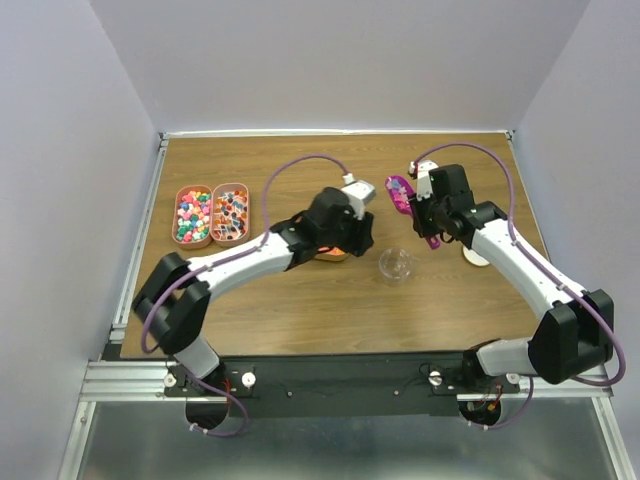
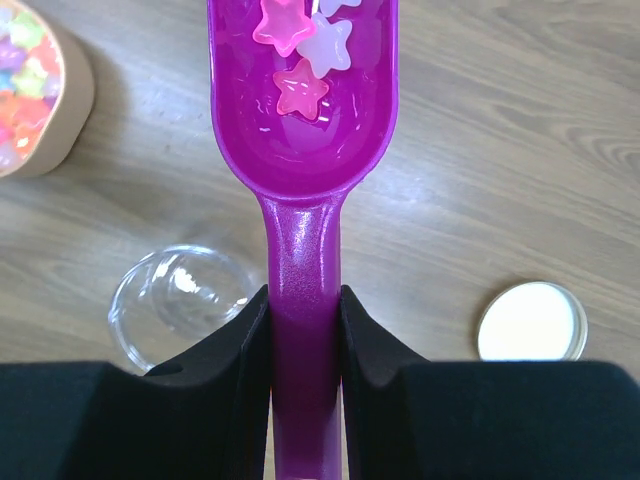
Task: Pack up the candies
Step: Move the packing bottle to the center of the board.
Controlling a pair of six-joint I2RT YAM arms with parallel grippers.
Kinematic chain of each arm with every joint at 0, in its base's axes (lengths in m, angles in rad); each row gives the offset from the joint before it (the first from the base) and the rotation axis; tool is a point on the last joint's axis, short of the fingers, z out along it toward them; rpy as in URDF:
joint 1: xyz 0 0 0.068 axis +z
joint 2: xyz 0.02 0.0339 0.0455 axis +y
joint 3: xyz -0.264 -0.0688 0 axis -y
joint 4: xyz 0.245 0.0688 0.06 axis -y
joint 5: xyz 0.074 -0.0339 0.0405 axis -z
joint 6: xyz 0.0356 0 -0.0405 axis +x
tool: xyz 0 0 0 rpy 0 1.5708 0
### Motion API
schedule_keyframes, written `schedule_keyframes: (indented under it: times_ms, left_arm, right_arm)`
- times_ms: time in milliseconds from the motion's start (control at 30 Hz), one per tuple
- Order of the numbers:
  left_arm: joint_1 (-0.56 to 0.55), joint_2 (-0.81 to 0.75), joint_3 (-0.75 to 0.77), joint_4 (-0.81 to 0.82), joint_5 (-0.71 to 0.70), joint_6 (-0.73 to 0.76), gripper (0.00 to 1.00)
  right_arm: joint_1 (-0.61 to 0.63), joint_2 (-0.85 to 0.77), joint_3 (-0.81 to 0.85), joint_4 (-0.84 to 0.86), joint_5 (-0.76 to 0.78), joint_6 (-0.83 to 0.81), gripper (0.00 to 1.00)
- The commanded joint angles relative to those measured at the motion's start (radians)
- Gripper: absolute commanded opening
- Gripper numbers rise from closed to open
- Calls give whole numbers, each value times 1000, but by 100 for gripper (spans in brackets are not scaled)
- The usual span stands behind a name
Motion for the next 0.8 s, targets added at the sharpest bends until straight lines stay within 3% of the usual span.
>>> schedule_keyframes:
  times_ms: [0,400,767]
  left_arm:
    - [-91,139,179,-152,-70,-61,58]
    - [-139,349,372,-290,-89,-105,51]
    - [-164,427,406,-307,-95,-119,45]
  right_arm:
    - [-29,-8,-24,121,40,7,1]
    - [-62,-13,-90,200,45,9,1]
    - [-70,-21,-110,217,40,6,1]
